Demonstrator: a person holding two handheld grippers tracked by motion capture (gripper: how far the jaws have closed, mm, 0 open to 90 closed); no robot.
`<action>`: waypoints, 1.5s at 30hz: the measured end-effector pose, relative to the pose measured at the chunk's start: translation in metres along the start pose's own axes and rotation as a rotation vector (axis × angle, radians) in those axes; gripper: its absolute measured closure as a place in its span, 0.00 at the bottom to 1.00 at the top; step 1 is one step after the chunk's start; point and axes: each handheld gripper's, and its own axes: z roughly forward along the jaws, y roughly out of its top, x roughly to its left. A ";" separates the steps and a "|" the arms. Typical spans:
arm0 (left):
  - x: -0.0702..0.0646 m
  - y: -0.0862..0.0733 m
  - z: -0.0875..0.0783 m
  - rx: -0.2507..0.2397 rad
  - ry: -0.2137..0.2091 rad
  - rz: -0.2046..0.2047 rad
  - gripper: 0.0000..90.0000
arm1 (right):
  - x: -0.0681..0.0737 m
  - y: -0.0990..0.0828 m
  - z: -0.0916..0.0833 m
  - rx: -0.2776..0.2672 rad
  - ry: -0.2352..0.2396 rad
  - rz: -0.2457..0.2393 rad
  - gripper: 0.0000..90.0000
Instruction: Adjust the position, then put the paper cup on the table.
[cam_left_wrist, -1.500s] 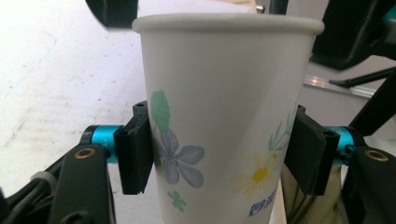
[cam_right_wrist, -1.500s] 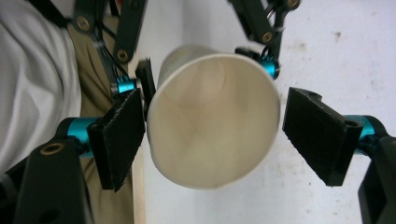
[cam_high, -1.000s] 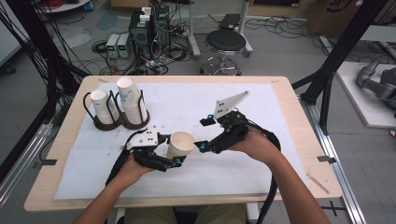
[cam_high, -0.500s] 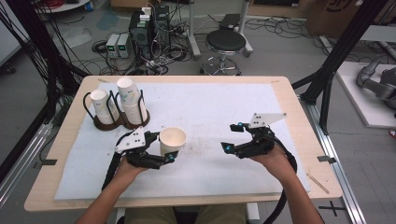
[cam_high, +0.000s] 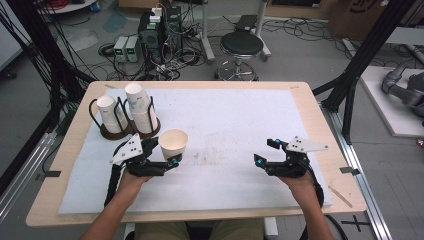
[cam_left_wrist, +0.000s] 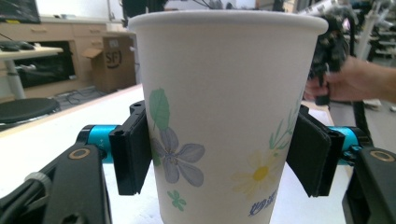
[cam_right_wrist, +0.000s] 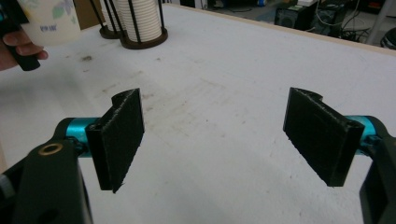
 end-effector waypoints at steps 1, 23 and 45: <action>0.000 0.000 -0.001 -0.006 0.003 -0.005 0.34 | -0.001 -0.002 -0.002 0.004 -0.004 0.004 0.23; 0.002 -0.001 -0.004 -0.012 0.039 0.002 0.33 | -0.002 -0.003 -0.005 0.001 -0.043 -0.012 0.24; 0.007 -0.007 0.019 -0.001 0.044 -0.032 0.34 | 0.001 -0.004 -0.010 0.000 -0.031 -0.022 0.24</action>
